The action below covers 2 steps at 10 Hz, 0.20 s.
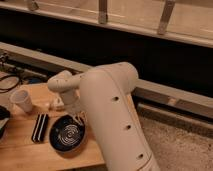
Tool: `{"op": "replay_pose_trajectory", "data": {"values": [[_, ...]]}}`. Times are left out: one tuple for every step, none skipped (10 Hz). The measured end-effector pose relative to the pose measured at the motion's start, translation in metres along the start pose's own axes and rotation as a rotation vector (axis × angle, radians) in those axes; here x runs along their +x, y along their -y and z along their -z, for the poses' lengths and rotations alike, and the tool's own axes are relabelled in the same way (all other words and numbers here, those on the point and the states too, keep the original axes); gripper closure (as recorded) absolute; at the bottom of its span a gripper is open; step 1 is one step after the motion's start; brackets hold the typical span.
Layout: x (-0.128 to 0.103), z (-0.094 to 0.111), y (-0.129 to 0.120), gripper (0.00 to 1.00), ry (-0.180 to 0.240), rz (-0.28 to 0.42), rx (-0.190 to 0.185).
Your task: Drag the ceramic bowl in a circle
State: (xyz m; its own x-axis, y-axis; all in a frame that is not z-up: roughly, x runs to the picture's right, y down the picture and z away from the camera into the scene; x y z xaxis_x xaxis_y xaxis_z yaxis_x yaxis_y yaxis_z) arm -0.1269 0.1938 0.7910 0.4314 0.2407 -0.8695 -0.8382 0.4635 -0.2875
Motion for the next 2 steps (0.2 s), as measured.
{"op": "replay_pose_trajectory", "data": {"values": [[0.0028,-0.0014,0.0009,1.00,0.003,-0.003,-0.002],[0.0027,-0.0016,0.0083,1.00,0.008,-0.008,0.000]]}}
